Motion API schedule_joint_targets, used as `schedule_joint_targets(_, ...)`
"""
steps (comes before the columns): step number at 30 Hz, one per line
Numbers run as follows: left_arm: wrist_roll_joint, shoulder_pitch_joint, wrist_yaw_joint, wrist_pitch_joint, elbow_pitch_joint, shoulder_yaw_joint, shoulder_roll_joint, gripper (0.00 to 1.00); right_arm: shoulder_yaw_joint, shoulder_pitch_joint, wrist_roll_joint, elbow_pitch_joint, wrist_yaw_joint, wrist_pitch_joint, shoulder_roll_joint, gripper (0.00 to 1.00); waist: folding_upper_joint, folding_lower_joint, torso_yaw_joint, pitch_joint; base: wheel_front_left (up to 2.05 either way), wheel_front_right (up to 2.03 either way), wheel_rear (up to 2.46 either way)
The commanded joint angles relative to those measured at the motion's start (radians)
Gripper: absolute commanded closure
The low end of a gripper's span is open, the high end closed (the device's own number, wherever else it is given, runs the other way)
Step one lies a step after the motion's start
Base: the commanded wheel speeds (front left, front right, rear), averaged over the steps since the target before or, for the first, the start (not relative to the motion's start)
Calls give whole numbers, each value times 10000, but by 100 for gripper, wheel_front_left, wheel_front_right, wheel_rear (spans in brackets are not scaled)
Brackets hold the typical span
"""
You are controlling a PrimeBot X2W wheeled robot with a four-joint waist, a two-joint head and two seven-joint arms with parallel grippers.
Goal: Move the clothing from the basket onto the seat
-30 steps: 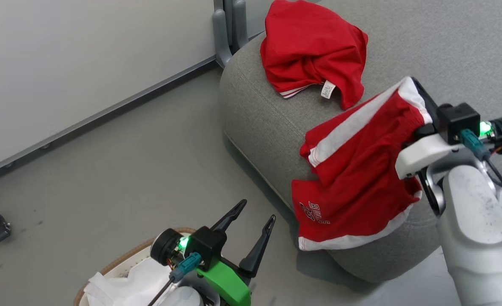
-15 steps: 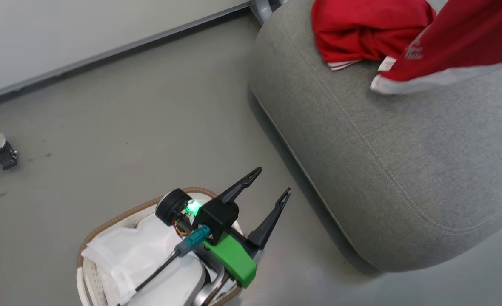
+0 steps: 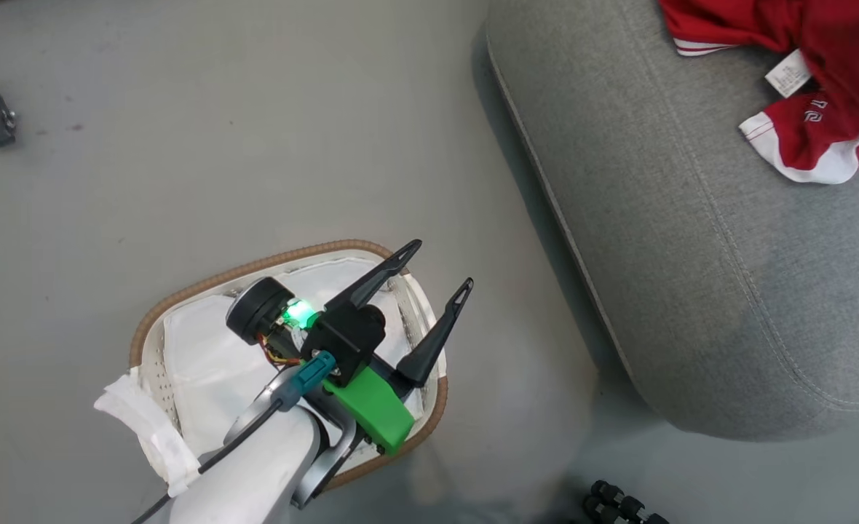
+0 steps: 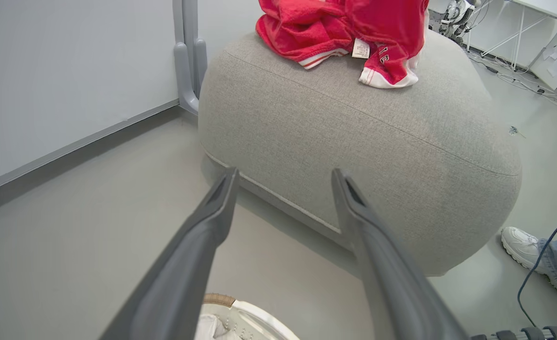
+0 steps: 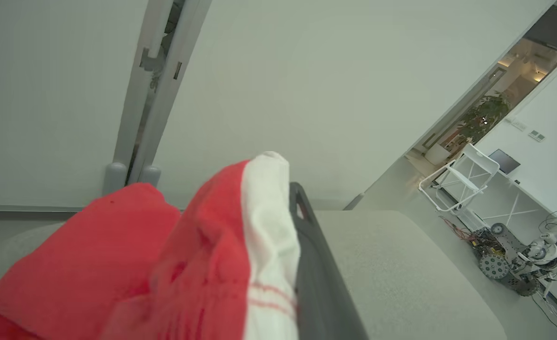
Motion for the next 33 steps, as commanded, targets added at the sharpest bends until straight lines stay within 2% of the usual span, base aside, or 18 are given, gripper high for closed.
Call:
schedule_joint_targets(1,59,-102,47,45,-75,54,108,0,-143,242,-170,196,-14,-139,92,100,-1,-2,306,523,0,0,0)
schedule_joint_targets(6,-67,150,169,142,-179,121,296,0,-351,908,-635,916,-14,-376,427,100,-1,-2,128,470,0,0,0)
schedule_joint_targets(9,-124,252,196,138,-178,137,402,0,-473,1299,-726,1096,-14,-408,613,51,-1,-2,-12,294,0,0,0)
schedule_joint_targets(10,-162,305,208,128,-159,136,431,0,-484,1449,-779,1078,-15,-416,686,7,-1,-2,-60,204,0,0,0)
schedule_joint_targets(11,-194,347,229,124,-145,136,436,0,-482,1574,-778,984,-15,-422,750,0,-1,-2,-99,130,0,0,0)
schedule_joint_targets(16,-426,652,288,-34,13,140,381,0,-297,2800,-386,220,-15,-427,1272,0,-1,-2,-354,-482,0,0,0)
schedule_joint_targets(21,-683,983,355,-311,211,198,243,0,351,4227,99,-623,-15,-423,1484,0,-1,-2,-577,-1247,0,0,0)
schedule_joint_targets(27,-1091,1324,691,-742,616,558,46,0,980,5547,697,-1465,-15,-423,1464,0,-1,-2,-719,-2228,0,0,0)
schedule_joint_targets(33,-1335,1497,889,-1027,1044,809,-271,0,1201,6016,1039,-1804,-15,-424,1246,0,-1,-2,-441,-3078,0,0,0)
